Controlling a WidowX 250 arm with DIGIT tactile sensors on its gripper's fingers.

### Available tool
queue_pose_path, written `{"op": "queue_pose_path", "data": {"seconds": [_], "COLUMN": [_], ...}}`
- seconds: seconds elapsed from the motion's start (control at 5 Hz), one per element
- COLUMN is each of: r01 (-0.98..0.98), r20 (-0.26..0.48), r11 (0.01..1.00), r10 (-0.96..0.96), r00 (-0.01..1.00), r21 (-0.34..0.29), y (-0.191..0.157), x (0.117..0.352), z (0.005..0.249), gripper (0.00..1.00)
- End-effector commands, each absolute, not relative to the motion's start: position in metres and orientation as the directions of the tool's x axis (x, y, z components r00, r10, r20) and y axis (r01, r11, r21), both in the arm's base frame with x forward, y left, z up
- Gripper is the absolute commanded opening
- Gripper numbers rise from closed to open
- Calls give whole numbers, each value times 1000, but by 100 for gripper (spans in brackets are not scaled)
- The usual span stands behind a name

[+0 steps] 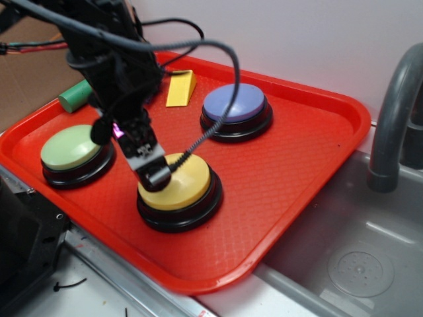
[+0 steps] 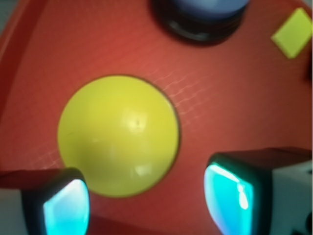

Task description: Push the yellow button.

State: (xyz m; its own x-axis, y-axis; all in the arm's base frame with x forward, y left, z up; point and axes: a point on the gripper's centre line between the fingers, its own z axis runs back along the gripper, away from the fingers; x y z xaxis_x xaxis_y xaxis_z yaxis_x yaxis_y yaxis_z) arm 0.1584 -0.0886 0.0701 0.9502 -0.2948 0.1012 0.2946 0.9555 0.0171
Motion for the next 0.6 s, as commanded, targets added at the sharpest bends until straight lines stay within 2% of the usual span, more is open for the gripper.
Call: {"op": "queue_pose_path", "data": {"seconds": [0.0,0.2,0.4], "r01": [350,360,365], "r20": [104,94,45], "r11": [937,933,931], "r10": [-348,-357,-364], "r00": [932,929,930], "r21": [0,-16,-15], "y": [-102,-104,-104], "x": [180,184,186], "z": [58,54,52], "gripper": [100,100,100]}}
